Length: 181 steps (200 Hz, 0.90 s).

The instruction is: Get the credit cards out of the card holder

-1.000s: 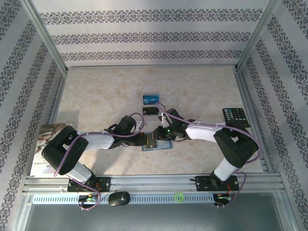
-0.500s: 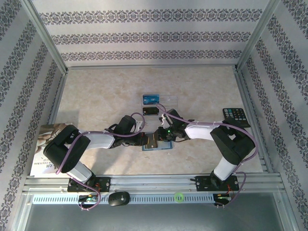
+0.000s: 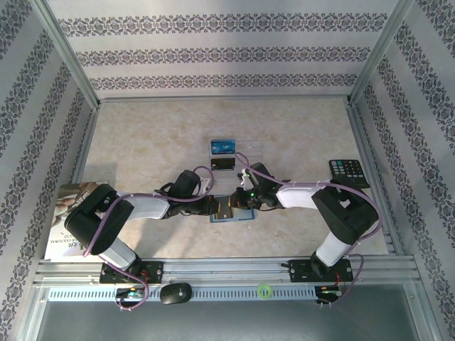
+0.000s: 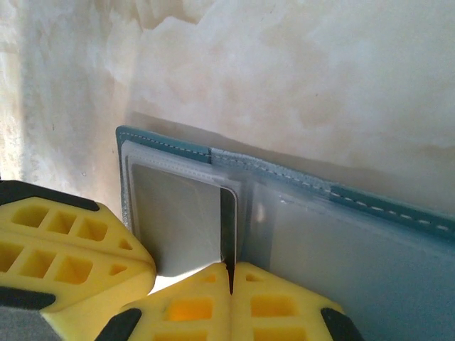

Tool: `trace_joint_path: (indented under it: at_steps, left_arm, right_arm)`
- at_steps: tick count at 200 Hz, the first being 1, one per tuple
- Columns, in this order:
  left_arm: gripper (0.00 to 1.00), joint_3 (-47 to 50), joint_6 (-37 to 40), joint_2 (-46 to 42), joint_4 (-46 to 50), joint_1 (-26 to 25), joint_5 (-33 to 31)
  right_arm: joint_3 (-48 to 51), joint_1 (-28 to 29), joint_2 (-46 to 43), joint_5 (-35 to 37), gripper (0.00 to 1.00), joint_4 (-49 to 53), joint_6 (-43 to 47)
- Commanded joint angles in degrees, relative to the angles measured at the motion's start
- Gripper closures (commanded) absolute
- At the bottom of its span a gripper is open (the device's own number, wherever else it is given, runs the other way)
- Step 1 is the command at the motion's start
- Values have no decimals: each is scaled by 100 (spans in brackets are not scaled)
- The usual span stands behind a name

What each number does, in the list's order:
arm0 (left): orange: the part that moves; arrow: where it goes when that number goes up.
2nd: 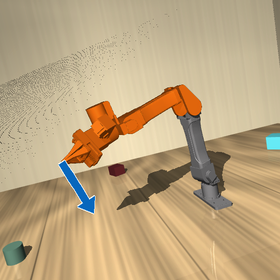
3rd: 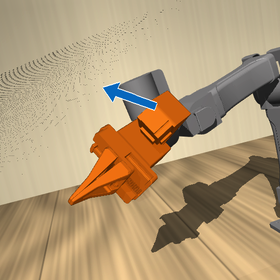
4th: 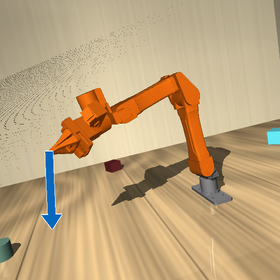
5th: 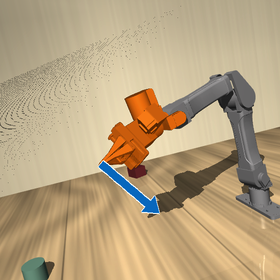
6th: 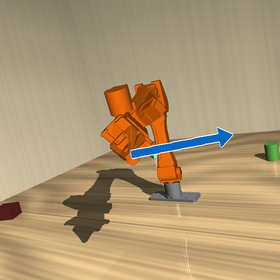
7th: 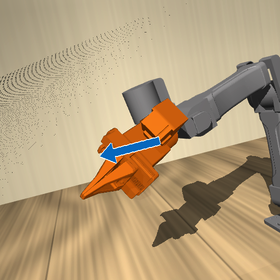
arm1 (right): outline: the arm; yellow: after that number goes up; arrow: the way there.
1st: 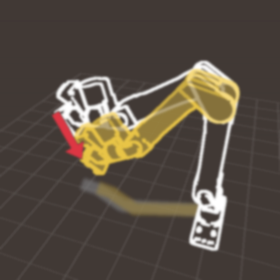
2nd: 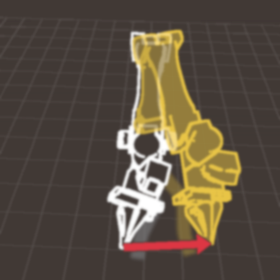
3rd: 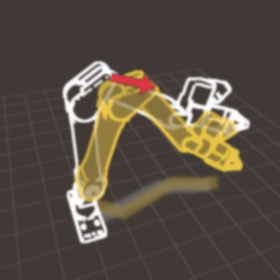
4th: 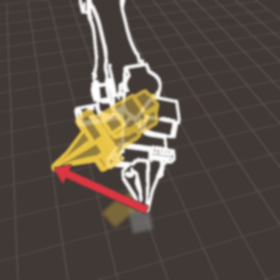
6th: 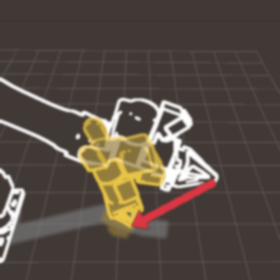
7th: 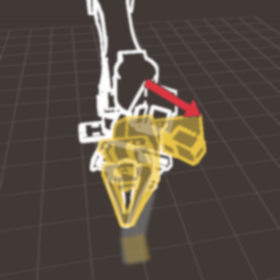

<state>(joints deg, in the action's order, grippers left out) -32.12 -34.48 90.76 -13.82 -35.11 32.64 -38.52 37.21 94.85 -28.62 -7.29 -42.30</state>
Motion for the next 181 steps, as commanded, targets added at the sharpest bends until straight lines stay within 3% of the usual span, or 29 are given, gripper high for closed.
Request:
trace_joint_path:
  at_steps: [1,61,106,120,133,181]
  left_arm:
    - [100,169,179,253,521,56,-275]
    - [100,152,187,289,499,53,-249]
    - [100,129,186,295,477,51,-227]
    - [100,95,187,315,490,56,-224]
    - [100,86,196,324,520,57,-244]
    - [100,57,205,363,517,56,-218]
  right_arm:
    - [267,-88,-285,330,100,73,-110]
    - [426,-263,-773,838,100,463,-134]
    - [249,-234,-699,397,100,415,6]
    - [266,-197,-669,287,85,262,-23]
    - [232,-197,-602,256,76,270,-37]
    - [237,-206,-400,270,69,370,-19]
